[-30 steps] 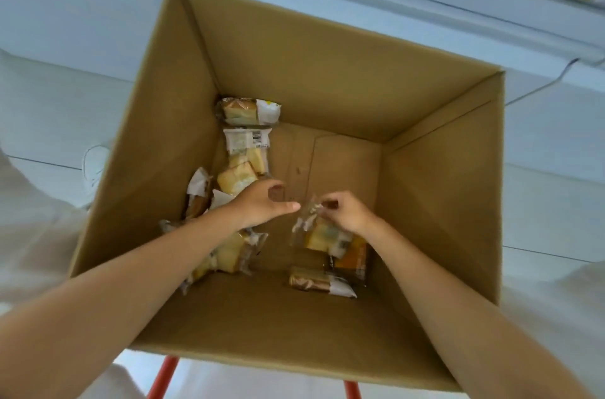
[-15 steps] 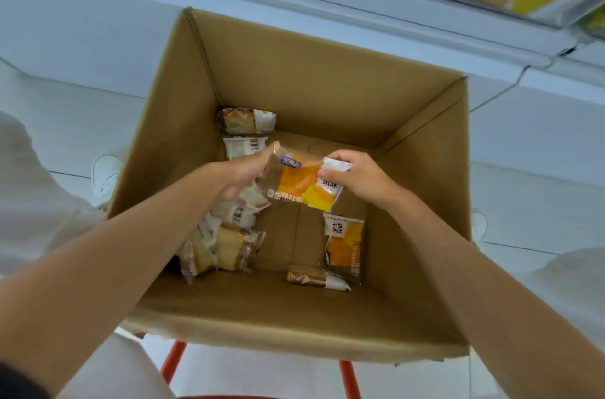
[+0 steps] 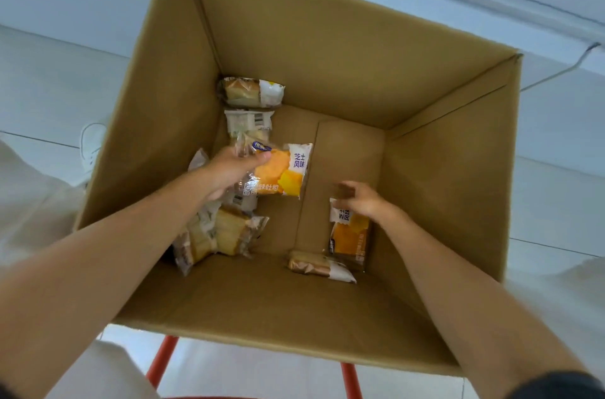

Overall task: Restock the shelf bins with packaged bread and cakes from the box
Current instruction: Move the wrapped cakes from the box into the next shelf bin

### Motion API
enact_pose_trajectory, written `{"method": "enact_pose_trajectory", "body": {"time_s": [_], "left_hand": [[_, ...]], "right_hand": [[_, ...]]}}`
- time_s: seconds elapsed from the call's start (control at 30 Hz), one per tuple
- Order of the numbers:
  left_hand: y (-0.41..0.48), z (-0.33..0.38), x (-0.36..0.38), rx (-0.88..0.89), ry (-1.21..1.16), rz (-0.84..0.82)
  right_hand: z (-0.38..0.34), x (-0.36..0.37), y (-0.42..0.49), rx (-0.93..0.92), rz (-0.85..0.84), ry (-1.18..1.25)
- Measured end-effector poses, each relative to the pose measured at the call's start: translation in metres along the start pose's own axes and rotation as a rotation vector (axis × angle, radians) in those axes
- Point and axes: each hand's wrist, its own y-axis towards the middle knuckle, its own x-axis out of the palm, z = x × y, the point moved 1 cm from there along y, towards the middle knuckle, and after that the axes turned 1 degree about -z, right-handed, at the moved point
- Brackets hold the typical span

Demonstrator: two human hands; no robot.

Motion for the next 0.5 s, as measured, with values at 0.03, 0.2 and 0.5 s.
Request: {"method": "enact_pose_trajectory", "body": {"time_s": [0.03, 0.2, 0.5], "left_hand": [[0.002, -0.004, 0.000, 0.001, -0.017, 0.016], [0.005, -0.010, 0.002, -0.020, -0.074, 0.081], [-0.018, 0.023, -0.008, 0.053, -0.158, 0.148]], "right_hand": [[0.008, 0.005, 0.008, 0.031, -0.021, -0.057], [0.033, 0.014, 0.026, 0.093, -0.033, -0.254], [-0.075, -0.028, -0.030, -0.273, -0.001, 0.551]]}}
